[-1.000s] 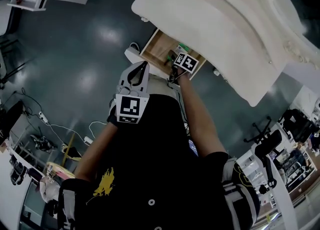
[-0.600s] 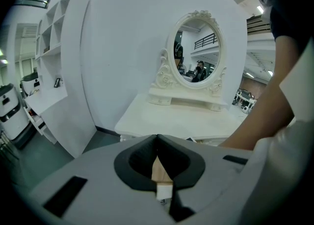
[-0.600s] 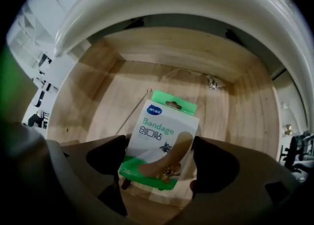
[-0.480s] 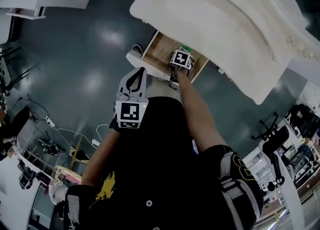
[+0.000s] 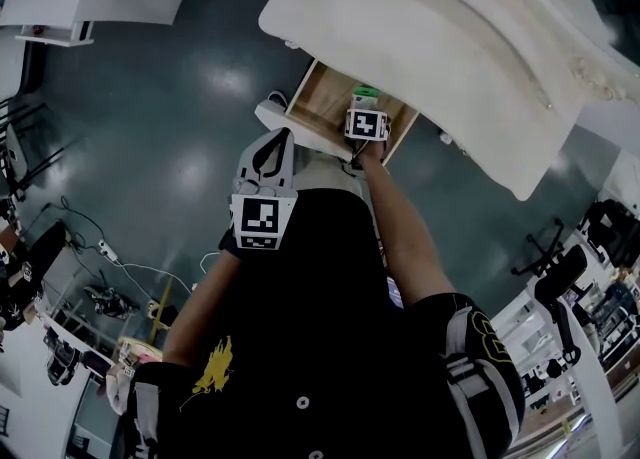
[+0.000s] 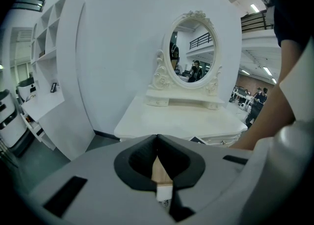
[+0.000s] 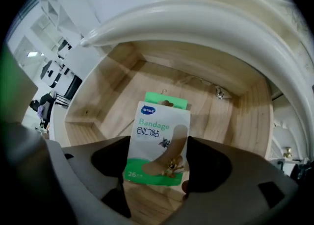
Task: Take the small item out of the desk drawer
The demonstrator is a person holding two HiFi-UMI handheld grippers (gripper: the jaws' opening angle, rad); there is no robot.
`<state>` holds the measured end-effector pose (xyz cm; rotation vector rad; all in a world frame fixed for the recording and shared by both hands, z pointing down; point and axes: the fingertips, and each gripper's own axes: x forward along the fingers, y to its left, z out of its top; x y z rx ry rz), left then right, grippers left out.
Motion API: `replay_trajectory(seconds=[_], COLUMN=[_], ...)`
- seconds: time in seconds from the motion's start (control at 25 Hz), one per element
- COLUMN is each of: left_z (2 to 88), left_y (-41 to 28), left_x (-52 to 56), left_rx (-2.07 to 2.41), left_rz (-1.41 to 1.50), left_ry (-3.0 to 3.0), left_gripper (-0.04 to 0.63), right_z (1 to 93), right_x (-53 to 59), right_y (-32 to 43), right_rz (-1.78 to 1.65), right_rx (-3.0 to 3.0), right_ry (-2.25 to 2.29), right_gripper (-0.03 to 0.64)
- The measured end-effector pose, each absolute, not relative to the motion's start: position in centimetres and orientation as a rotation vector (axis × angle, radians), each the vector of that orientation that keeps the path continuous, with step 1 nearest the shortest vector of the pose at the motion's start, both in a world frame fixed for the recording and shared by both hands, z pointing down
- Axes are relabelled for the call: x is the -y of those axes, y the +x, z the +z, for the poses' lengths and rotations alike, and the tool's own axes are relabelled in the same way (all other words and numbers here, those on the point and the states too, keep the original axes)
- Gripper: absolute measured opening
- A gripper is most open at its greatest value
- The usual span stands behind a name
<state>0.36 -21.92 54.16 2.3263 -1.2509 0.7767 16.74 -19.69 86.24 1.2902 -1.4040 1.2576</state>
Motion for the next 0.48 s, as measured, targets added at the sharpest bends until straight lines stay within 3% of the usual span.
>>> replay_trajectory(seconds=[0.48], left_z=[50.6], left_y=[0.9], left_x=[21.7], left_rx=[1.275], left_rz=[0.700], left_ry=[2.472], left_gripper=[0.014], right_z=[72.6], right_x=[19.2], right_y=[18.1], right_rz=[1.188], right_rx=[1.833], right_ry=[1.523], right_gripper=[0.354])
